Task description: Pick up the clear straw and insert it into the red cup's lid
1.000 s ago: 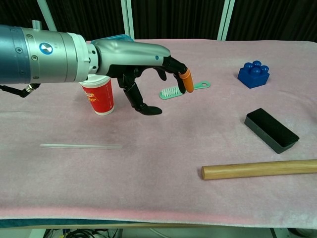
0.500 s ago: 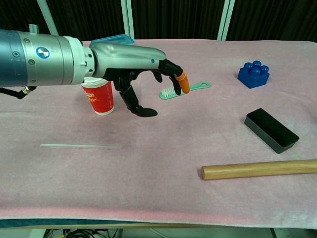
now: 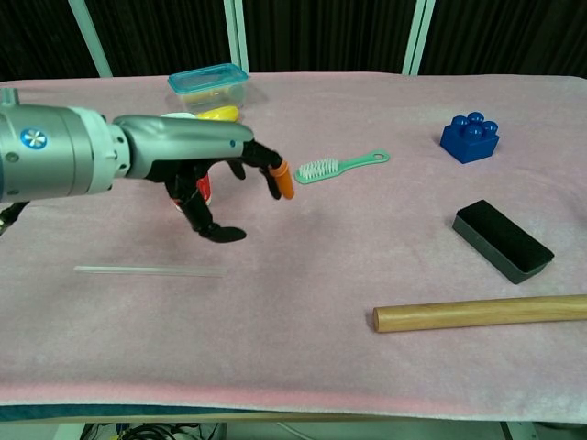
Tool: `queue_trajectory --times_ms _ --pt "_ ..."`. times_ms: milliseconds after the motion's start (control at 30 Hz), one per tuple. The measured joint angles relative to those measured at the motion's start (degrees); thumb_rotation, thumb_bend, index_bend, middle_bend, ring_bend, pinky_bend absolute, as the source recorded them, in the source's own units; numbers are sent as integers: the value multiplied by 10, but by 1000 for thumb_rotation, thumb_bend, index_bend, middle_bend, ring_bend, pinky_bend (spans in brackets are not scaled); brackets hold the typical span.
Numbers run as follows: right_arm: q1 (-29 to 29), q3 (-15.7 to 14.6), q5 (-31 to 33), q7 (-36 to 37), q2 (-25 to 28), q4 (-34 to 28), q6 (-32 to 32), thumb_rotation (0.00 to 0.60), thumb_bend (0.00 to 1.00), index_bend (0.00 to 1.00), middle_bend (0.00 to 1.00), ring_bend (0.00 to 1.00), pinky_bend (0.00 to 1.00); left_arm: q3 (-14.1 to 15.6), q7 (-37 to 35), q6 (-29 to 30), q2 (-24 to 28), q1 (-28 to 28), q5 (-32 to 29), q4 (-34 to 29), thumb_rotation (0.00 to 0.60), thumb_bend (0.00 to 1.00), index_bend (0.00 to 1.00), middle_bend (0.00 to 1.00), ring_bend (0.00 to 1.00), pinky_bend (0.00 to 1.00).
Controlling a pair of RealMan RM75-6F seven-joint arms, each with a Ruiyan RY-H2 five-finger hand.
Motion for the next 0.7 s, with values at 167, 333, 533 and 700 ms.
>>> queue_trajectory --times_ms 167,333,533,700 --pt "0 0 1 0 0 0 0 600 235 78 28 58 185 31 38 34 -20 17 0 18 600 353 276 212 16 133" --pt "0 0 2 0 0 0 -1 600 235 78 28 58 185 43 53 61 -56 38 7 53 600 353 289 214 25 131" --pt "0 1 2 1 0 1 -1 600 235 78 28 58 185 44 56 61 -78 47 16 78 600 353 330 217 35 131" --pt "1 2 3 3 0 1 -1 600 235 78 28 58 184 44 67 60 -95 53 22 98 600 353 378 220 35 131"
